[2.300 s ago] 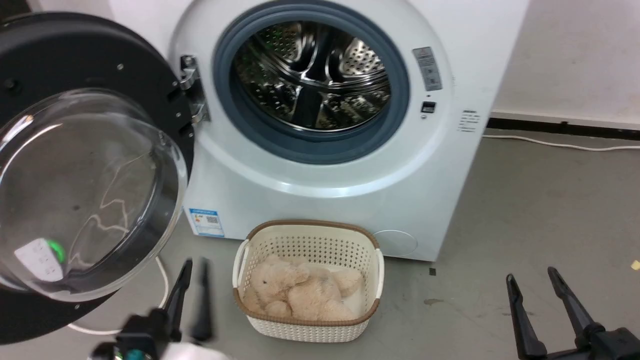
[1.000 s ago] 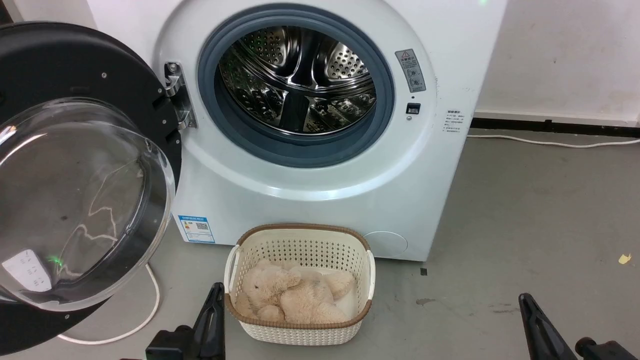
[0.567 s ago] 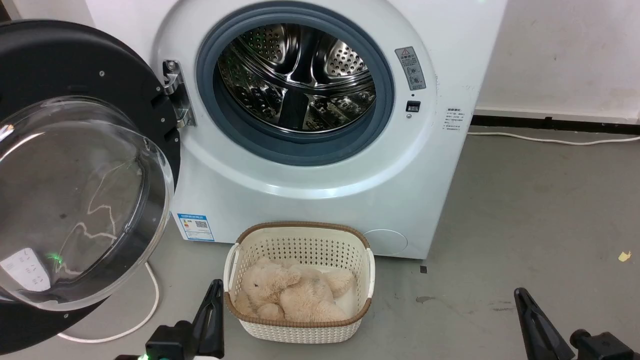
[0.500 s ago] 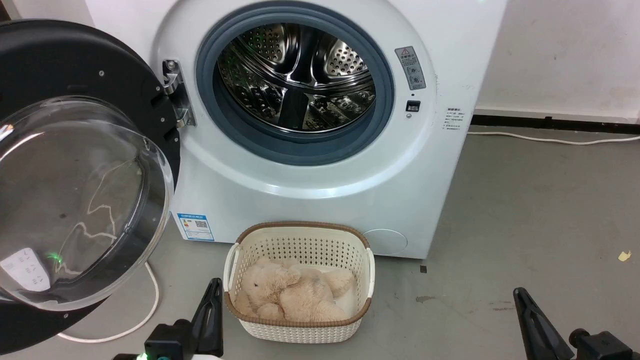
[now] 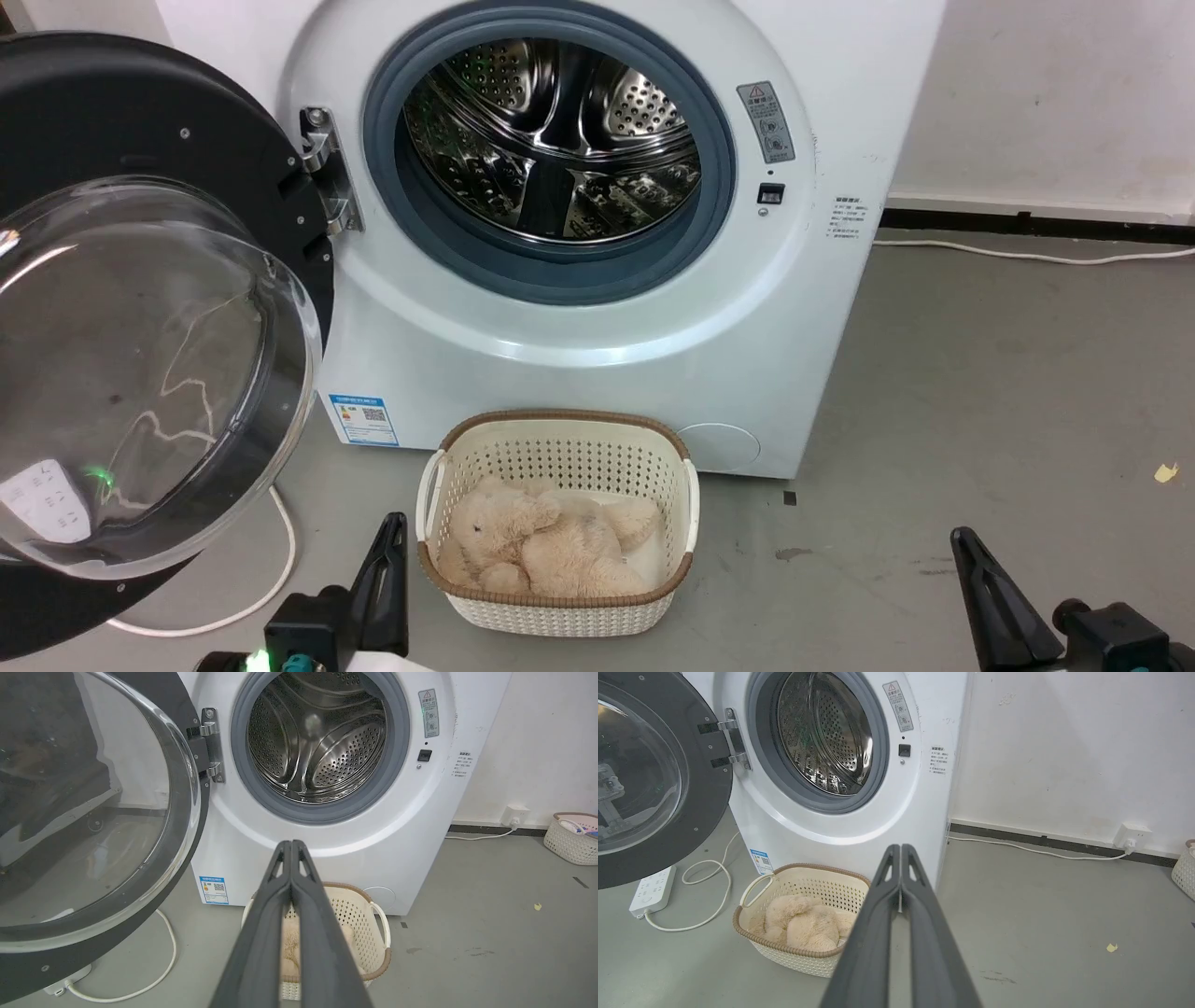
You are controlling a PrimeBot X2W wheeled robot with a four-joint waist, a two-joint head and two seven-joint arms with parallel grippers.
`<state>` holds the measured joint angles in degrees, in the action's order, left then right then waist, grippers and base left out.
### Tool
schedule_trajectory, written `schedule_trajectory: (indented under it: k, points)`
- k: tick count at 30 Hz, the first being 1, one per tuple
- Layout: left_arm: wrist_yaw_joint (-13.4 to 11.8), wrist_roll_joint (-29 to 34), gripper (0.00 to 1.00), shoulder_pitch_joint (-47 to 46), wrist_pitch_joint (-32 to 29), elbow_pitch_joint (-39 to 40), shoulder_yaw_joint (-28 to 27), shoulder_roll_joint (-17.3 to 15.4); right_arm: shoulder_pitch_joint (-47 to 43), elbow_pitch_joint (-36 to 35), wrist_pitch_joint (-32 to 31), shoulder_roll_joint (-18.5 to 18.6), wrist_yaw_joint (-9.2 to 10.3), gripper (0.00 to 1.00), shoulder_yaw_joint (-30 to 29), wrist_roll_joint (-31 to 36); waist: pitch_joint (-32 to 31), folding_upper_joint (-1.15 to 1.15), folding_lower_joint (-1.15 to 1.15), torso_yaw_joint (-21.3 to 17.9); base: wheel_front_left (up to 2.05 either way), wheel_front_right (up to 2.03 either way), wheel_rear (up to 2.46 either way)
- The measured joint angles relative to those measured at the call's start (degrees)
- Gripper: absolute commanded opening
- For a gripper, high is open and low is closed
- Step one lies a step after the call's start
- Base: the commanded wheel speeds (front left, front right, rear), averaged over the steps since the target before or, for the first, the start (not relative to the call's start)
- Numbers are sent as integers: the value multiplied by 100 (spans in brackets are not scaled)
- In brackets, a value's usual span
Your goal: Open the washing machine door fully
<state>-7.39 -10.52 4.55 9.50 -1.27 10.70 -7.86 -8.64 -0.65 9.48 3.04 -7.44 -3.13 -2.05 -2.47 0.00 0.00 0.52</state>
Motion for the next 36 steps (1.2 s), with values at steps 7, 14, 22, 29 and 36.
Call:
schedule_trajectory:
  k: [7,14,22,29,36]
  points:
    - [52,90,0,-17,-91,7,-70,33,95,3,-90,0,0,0,22,14,21,0,0,-5,0,0,0]
    - [111,186,0,-35,-151,18,-177,93,102,5,-168,0,0,0,49,23,42,0,0,-9,0,0,0]
    - [207,289,0,-107,-263,31,-271,151,231,12,-268,0,0,0,81,56,69,0,0,-15,0,0,0]
    - [255,363,0,-118,-345,38,-385,172,252,16,-335,0,0,0,112,57,90,0,0,-19,0,0,0]
    - [304,446,0,-136,-401,48,-442,194,340,20,-391,0,0,0,137,76,108,0,0,-23,0,0,0]
